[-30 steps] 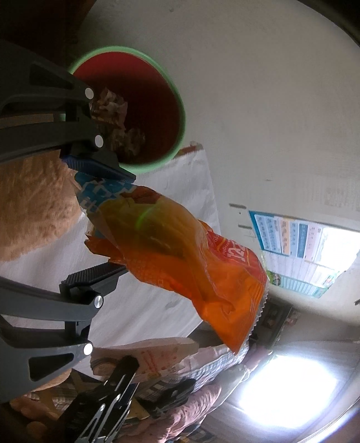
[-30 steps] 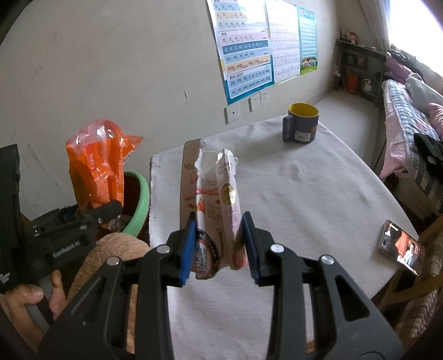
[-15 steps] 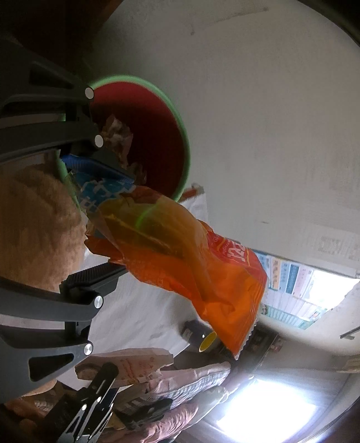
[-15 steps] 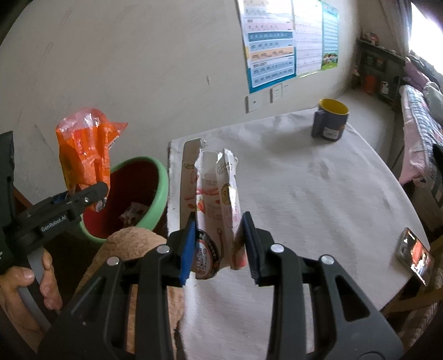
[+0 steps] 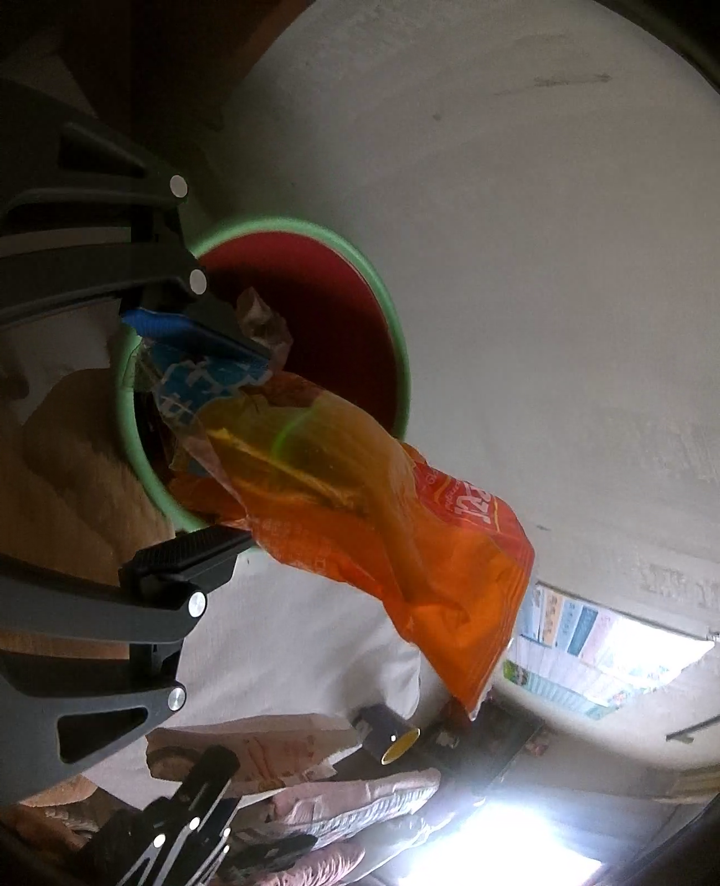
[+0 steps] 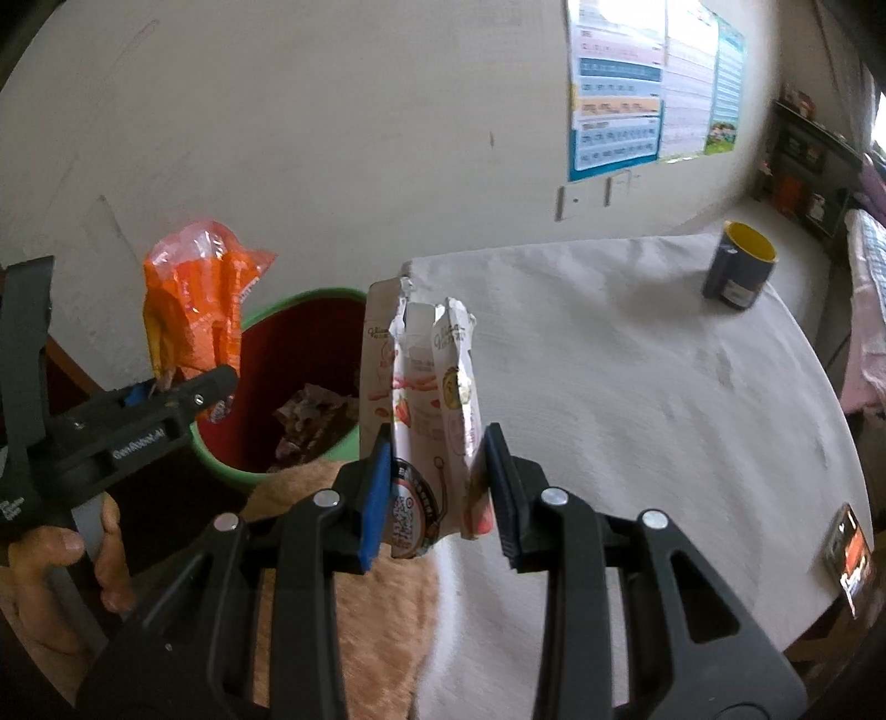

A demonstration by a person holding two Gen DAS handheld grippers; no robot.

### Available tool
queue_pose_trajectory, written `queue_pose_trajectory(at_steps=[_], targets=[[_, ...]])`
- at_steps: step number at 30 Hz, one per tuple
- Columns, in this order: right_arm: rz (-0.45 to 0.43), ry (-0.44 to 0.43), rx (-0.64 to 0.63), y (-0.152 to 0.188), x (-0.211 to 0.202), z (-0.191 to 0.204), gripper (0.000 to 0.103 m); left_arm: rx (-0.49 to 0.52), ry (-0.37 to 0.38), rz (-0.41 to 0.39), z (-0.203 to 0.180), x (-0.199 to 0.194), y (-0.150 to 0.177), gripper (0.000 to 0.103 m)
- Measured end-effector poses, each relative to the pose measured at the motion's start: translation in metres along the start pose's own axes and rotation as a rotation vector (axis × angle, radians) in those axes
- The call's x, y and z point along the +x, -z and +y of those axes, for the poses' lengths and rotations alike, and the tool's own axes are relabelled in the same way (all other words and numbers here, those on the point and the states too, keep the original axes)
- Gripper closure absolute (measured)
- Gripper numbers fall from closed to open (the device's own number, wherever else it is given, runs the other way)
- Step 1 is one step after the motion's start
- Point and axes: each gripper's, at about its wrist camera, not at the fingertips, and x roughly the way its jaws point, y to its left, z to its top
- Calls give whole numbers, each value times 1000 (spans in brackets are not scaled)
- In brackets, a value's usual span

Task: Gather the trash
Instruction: 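Carry the white carton with the right gripper while the left carries the orange bag over the bucket, then open both grippers over the green bucket to drop carton and orange bag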

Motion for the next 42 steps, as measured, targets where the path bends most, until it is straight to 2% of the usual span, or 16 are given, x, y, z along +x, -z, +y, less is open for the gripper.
queue_pose_trajectory(at_steps=[14,22,24,26,29,32,35,39,40,42], targets=[[54,-94,-42,-24,40,43,71,-71,-64,57,34,23,6,48],[70,-113,-85,-37,57,68,71,-99,-78,84,46,35,7,46],[78,-132,-93,-40,61,74,66,-105,-83,85,48,38,4,42],[91,-143,-100,-42,66,77,51,-118,-90,84,50,38,4,32],[75,-164,-87,-43,65,77,50,-143,-94,70,49,42,-3,25],[59,-160,-62,-41,57,68,49,-152,-94,57,43,37,-5,24],[-14,-115,-14,-39,31,40,44,-125,-64,14,27,25,-9,23],[-99,-12,67,-31,-9,-9,42,-38,26,-94,-15,-1,-20,13],[-119,20,89,-28,-20,-22,38,-23,46,-121,-26,-7,-23,9],[-152,84,128,-23,-42,-46,32,10,114,-188,-55,-24,-30,8]])
